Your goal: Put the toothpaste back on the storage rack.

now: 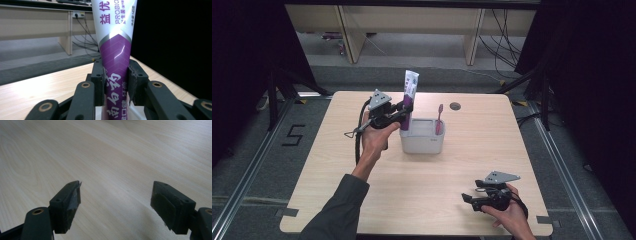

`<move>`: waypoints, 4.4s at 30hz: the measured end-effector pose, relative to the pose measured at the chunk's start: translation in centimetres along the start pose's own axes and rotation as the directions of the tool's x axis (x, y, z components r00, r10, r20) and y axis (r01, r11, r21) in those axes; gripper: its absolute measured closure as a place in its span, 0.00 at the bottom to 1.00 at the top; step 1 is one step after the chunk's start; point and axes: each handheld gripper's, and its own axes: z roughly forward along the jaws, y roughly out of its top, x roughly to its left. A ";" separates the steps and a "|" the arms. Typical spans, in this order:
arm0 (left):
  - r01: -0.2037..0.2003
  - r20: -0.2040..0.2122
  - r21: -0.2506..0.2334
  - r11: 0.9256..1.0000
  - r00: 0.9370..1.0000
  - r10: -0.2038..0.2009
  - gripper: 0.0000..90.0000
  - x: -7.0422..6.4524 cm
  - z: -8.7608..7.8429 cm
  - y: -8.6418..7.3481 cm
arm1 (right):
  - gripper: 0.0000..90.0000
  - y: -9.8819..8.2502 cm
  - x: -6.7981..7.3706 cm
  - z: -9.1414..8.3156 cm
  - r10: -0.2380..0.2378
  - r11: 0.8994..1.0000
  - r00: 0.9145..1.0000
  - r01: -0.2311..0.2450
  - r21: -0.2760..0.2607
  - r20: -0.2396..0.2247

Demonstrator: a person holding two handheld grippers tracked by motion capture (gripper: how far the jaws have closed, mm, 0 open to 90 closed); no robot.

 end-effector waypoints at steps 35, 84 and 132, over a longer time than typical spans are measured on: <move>-0.005 -0.022 0.006 1.000 1.000 0.006 0.77 -0.3 6.0 -4.1 | 0.28 0.0 -0.1 -0.1 -0.008 1.000 1.000 0.008 0.004 -0.010; -0.117 -0.085 0.080 0.990 0.989 0.124 0.61 -2.2 3.1 -5.2 | 0.28 -0.1 0.0 0.1 -0.009 1.000 1.000 0.009 0.022 -0.010; -0.062 -0.095 0.171 0.983 0.992 0.079 0.29 0.9 -8.0 -8.7 | 0.28 0.1 -0.1 0.2 -0.024 1.000 1.000 0.024 -0.005 0.000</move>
